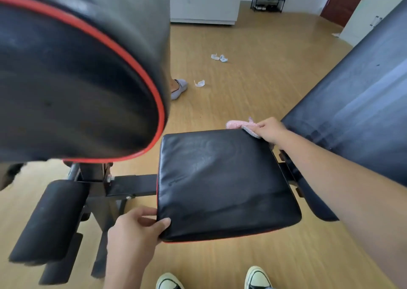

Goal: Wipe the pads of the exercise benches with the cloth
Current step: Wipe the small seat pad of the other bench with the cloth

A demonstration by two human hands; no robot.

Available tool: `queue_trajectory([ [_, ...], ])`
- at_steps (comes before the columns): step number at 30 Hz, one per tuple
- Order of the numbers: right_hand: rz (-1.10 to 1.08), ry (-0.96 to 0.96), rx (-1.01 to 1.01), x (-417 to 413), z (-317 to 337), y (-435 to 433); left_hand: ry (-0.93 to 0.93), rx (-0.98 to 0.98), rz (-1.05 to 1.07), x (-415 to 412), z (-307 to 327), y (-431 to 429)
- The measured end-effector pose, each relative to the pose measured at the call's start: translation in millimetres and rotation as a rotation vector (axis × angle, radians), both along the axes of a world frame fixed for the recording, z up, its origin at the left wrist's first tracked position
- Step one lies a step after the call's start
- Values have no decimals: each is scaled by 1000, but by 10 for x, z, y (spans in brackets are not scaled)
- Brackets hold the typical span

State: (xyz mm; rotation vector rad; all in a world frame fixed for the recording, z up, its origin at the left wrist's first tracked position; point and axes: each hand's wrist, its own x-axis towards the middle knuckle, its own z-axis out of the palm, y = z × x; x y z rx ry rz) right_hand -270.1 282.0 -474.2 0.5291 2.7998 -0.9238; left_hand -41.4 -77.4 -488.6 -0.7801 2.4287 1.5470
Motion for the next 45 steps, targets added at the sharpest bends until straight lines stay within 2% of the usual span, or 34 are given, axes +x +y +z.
queue_trajectory([
  [2, -134, 8, 49, 170, -11, -32, 39, -35, -23, 12, -13, -27],
  [5, -216, 43, 42, 526, -12, -86, 87, -115, -70, 42, 33, -29],
  [11, -173, 147, 59, 1349, 79, -184, 92, -177, -104, 60, 62, -20],
  [20, -310, 107, 99, 531, 99, -316, 79, -202, -101, 25, 96, 0],
  [26, -304, 158, 138, 1442, 30, -225, 76, -191, -94, 47, 65, 17],
  [30, -263, 82, 175, 2125, 87, -149, 86, -180, -97, 54, 50, 16],
  [33, -263, 55, 204, 2066, 84, -144, 91, -170, -92, 56, 56, 25],
  [36, -314, 98, 145, 1742, 144, -263, 100, -184, -84, 44, 45, 28],
  [40, -308, 65, 257, 1929, 209, -347, 90, -170, -66, 54, 26, 38],
  [42, -341, 67, 225, 2247, 186, -335, 81, -151, -49, 64, 13, 43],
  [45, -506, 115, -16, 2650, 131, -412, 81, -128, -38, 75, 5, 43],
])
